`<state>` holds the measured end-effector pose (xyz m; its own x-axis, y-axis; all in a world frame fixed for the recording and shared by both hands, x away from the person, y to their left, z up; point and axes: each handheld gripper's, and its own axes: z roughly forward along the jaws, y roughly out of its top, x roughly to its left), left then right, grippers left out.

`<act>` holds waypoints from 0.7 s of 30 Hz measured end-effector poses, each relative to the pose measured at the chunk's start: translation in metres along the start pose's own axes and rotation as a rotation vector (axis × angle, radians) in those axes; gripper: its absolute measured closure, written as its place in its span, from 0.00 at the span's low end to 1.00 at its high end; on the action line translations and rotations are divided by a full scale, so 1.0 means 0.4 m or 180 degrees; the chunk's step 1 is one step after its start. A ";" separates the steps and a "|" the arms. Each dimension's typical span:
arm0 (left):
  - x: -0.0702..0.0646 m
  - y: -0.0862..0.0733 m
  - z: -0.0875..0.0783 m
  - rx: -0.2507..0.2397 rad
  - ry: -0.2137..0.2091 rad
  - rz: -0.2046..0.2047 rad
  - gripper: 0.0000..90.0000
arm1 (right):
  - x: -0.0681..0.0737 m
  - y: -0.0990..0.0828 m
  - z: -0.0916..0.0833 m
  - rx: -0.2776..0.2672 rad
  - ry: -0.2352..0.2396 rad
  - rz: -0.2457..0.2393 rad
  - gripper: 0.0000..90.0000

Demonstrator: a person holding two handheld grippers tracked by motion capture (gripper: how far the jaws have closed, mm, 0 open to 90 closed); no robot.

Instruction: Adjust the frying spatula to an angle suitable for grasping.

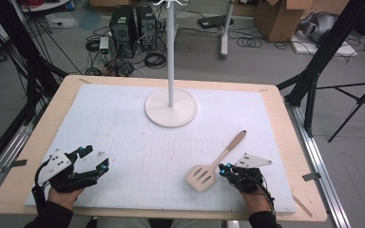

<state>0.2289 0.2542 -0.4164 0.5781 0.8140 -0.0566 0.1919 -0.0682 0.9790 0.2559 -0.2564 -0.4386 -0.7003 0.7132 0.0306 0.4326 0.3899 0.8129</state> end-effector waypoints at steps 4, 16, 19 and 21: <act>0.001 0.000 0.000 -0.0003 0.0002 -0.0016 0.24 | 0.010 0.003 0.031 0.0142 0.0105 -0.0044 0.99; 0.003 -0.001 0.001 0.0023 0.0005 -0.0010 0.25 | 0.032 0.023 0.070 0.0244 0.0126 -0.0091 0.99; 0.003 -0.001 0.001 0.0019 0.0005 -0.0011 0.25 | 0.034 0.030 0.078 0.0255 0.0105 -0.0043 0.99; 0.003 -0.001 0.001 0.0014 0.0005 -0.0015 0.25 | 0.034 0.034 0.084 0.0259 0.0079 -0.0040 0.99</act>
<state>0.2298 0.2549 -0.4168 0.5760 0.8152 -0.0610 0.1983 -0.0669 0.9779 0.2715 -0.2218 -0.4465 -0.7194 0.6937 0.0360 0.4677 0.4454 0.7635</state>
